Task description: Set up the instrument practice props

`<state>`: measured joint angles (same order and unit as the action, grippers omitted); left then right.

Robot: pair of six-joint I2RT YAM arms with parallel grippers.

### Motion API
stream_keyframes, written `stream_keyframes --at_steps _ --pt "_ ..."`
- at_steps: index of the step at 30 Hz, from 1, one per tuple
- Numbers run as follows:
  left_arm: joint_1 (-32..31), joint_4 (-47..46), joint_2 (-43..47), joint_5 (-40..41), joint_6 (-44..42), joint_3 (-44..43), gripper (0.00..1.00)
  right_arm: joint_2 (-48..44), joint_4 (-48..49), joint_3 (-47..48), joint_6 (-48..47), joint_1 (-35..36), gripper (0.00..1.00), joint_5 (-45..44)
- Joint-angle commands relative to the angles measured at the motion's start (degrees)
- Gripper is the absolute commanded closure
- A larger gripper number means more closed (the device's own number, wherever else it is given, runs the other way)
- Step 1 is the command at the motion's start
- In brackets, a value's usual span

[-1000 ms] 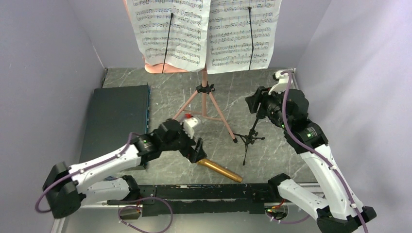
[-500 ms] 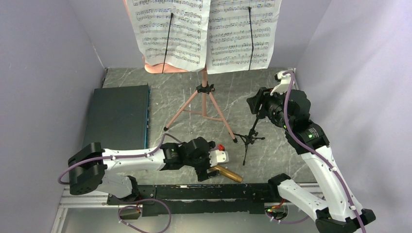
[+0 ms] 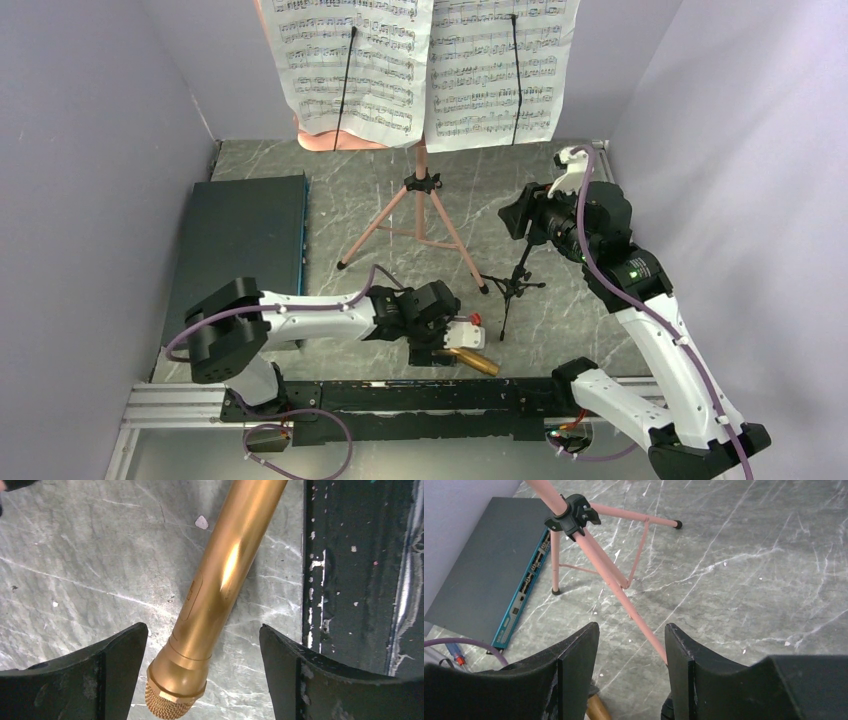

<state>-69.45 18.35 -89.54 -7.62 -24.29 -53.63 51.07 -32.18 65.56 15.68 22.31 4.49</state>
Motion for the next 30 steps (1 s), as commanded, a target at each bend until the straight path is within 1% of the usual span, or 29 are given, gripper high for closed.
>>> stream_keyframes --at_steps 1,5,9,16,20,24,26,28,30 --pt "-0.17 4.23 -3.70 1.00 -5.27 -4.41 0.14 0.58 -0.17 1.28 -0.12 -0.16 0.45 2.06" --pt "-0.16 6.06 -6.46 0.98 -7.21 -6.40 0.19 0.53 0.06 1.31 -0.13 -0.16 0.45 2.44" --pt "-0.32 5.58 -8.01 1.59 -8.53 -6.29 0.23 0.52 0.05 1.35 -0.14 -0.16 0.45 2.82" --pt "-0.60 4.36 -8.91 3.59 -11.50 -5.09 0.47 0.76 0.36 1.46 0.00 -0.14 0.45 3.74" --pt "-0.60 3.00 -7.63 5.17 -13.03 -3.84 0.74 0.87 0.35 1.52 -0.12 -0.16 0.45 4.20" --pt "-0.79 2.83 -4.78 6.46 -13.91 -2.89 0.91 0.72 0.24 1.63 -0.28 -0.16 0.45 4.83" --pt "-0.86 2.82 -2.45 7.46 -14.45 -2.15 0.97 0.54 0.43 1.55 -0.34 -0.11 0.44 5.63" --pt "-0.94 3.43 0.47 7.53 -15.06 -1.48 0.98 0.37 0.67 1.50 -0.37 -0.16 0.44 6.76" --pt "-0.98 4.34 3.60 10.29 -15.33 -1.03 0.97 0.35 1.26 1.22 -0.18 -0.16 0.44 8.30"
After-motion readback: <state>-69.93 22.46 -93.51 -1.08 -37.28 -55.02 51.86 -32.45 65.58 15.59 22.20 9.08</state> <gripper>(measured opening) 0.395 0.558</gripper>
